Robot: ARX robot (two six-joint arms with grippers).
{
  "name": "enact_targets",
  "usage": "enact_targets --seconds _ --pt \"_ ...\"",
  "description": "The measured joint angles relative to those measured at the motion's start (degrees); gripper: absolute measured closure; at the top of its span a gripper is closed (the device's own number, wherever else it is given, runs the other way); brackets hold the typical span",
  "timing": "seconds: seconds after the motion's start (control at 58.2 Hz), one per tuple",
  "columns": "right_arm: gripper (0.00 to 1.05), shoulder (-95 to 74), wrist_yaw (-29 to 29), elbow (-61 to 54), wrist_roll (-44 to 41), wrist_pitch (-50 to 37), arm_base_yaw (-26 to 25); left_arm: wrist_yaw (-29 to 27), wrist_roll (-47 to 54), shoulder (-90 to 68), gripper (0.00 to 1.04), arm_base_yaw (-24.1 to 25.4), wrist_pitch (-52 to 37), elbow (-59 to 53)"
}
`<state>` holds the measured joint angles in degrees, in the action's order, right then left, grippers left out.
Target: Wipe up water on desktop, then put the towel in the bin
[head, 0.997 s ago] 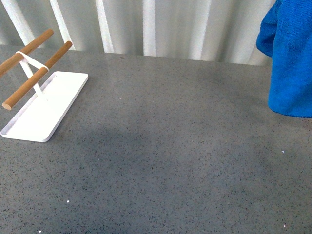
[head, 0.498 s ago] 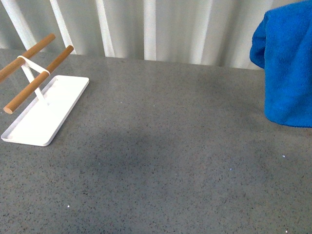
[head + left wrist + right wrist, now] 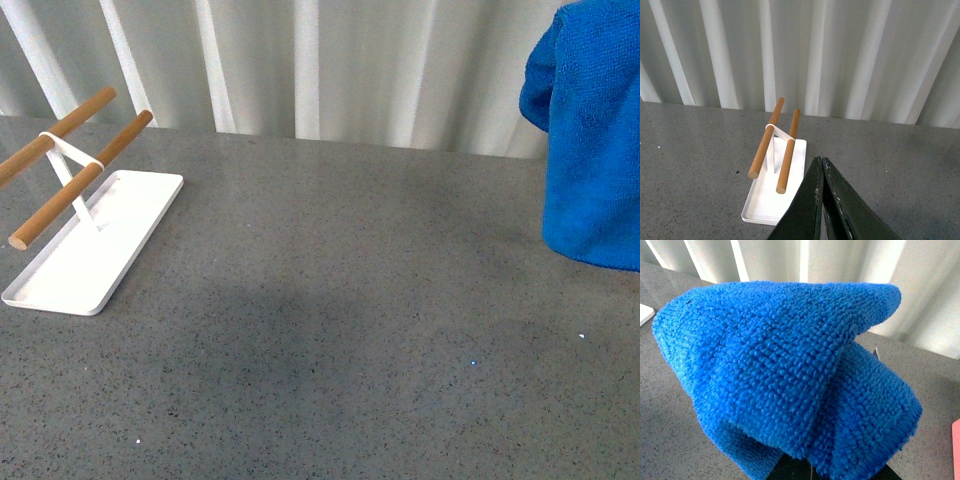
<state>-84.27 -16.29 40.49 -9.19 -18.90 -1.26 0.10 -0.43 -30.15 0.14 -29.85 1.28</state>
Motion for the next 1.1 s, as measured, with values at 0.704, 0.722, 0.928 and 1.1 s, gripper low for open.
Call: enact_targets --seconds 0.704,0.722,0.928,1.1 --pt "1.01 0.0 2.5 0.0 0.0 0.8 2.5 0.0 0.0 17.9 1.01 0.0 17.3 0.0" --pt "1.01 0.0 2.5 0.0 0.0 0.8 2.4 0.0 0.0 18.1 1.01 0.0 17.6 0.0" --pt "1.01 0.1 2.3 -0.1 0.0 0.8 1.9 0.0 0.0 22.4 1.01 0.0 22.1 0.0" --pt "1.01 0.1 2.1 -0.2 0.0 0.8 1.8 0.0 0.0 29.9 1.01 0.0 29.5 0.0"
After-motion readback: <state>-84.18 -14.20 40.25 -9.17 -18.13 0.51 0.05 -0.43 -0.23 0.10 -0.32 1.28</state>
